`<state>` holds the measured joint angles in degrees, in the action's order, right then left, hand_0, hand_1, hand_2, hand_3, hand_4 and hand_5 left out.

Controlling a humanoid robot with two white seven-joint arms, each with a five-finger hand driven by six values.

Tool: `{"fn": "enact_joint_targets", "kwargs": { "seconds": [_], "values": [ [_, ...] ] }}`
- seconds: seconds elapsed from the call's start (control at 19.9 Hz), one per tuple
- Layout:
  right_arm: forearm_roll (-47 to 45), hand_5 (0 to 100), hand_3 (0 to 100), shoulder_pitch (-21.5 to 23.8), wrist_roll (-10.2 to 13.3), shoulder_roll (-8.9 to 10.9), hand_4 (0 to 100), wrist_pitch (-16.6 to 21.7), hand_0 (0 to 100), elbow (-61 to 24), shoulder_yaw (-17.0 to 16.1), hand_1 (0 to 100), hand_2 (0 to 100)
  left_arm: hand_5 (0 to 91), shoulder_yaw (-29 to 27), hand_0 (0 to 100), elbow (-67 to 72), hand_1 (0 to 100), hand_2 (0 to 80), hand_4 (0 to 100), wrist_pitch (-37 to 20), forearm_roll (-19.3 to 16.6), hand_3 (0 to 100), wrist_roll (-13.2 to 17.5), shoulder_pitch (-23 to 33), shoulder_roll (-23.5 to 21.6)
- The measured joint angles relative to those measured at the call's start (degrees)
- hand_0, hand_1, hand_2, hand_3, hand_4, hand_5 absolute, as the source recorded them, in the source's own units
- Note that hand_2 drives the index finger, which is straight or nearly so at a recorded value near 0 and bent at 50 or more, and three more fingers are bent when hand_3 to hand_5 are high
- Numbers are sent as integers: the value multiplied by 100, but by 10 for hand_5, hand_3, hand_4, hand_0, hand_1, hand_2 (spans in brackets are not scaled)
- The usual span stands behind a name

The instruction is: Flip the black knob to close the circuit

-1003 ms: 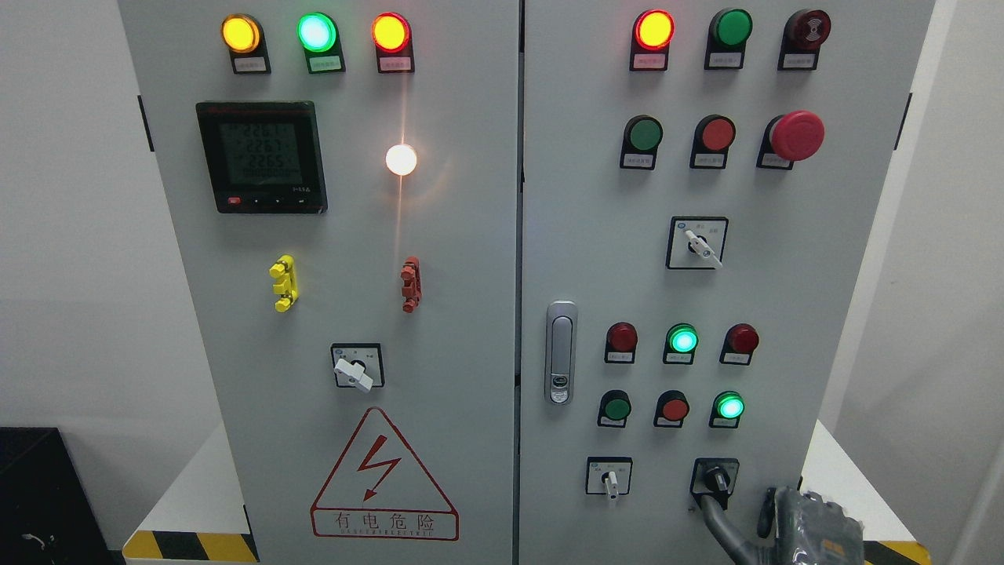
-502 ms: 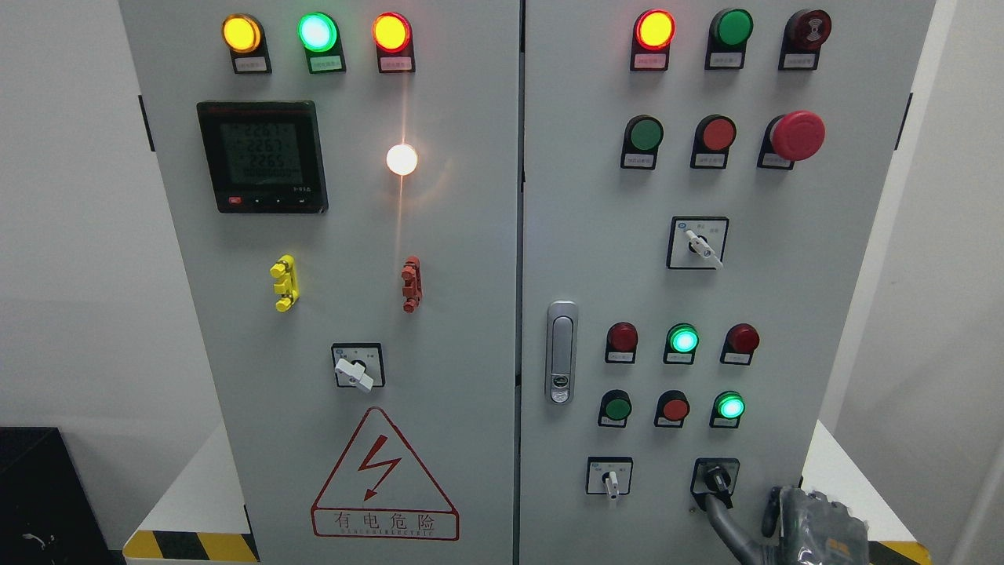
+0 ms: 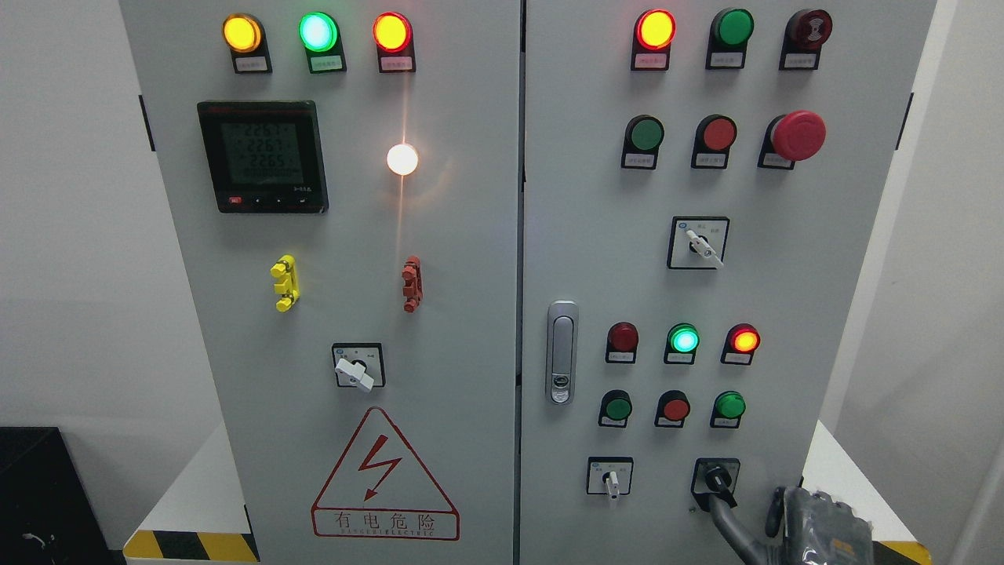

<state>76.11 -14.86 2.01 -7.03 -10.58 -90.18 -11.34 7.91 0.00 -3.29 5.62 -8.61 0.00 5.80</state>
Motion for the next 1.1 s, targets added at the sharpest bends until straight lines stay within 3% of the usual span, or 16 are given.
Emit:
{"fn": "enact_joint_targets", "kwargs": {
  "seconds": [1.1],
  "values": [
    [-175,1000,1000,-37,-20,12,936,15,0,-64,-52,0,816,0,0,120,0,556,0,0,0,0,0,0,0,0]
  ]
}}
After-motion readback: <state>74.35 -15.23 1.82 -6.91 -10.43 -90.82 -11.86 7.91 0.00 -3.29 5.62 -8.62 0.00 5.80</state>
